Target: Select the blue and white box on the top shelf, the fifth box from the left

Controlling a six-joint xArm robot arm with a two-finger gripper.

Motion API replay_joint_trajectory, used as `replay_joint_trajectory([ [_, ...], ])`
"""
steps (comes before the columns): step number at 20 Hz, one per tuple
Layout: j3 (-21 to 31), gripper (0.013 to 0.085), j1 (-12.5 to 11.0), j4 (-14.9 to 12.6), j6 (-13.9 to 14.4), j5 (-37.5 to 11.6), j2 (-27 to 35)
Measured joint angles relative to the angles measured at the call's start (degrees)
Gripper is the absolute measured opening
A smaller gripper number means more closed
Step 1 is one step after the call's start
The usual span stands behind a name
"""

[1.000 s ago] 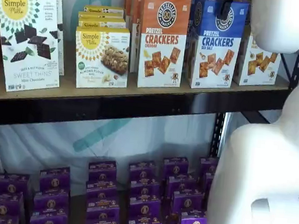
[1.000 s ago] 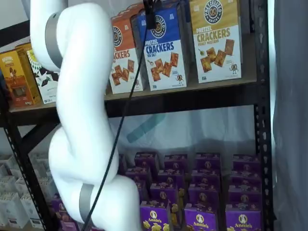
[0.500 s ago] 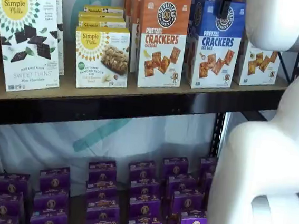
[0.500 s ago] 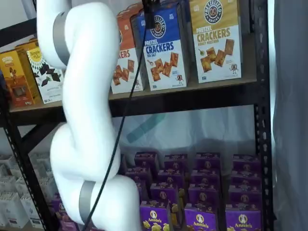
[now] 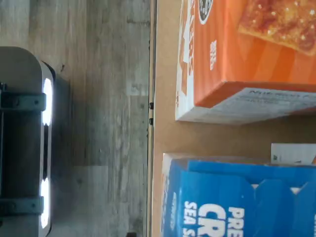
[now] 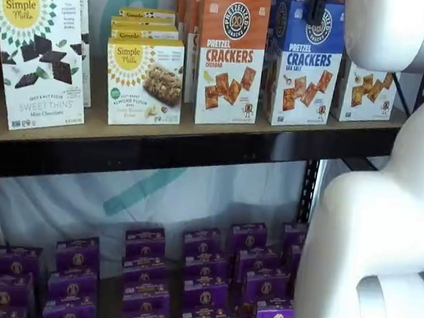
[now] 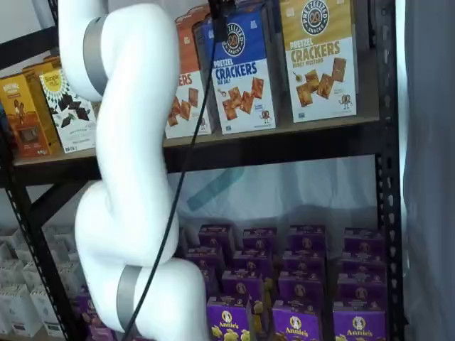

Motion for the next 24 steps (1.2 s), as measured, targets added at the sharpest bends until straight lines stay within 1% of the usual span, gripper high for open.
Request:
replay_joint_trajectory([
  [11, 3.3, 0.085, 0.4, -1.2, -0.1, -1.7, -1.5],
  [24, 5.7, 0.085, 0.2, -1.0, -0.3, -2.9, -2.8],
])
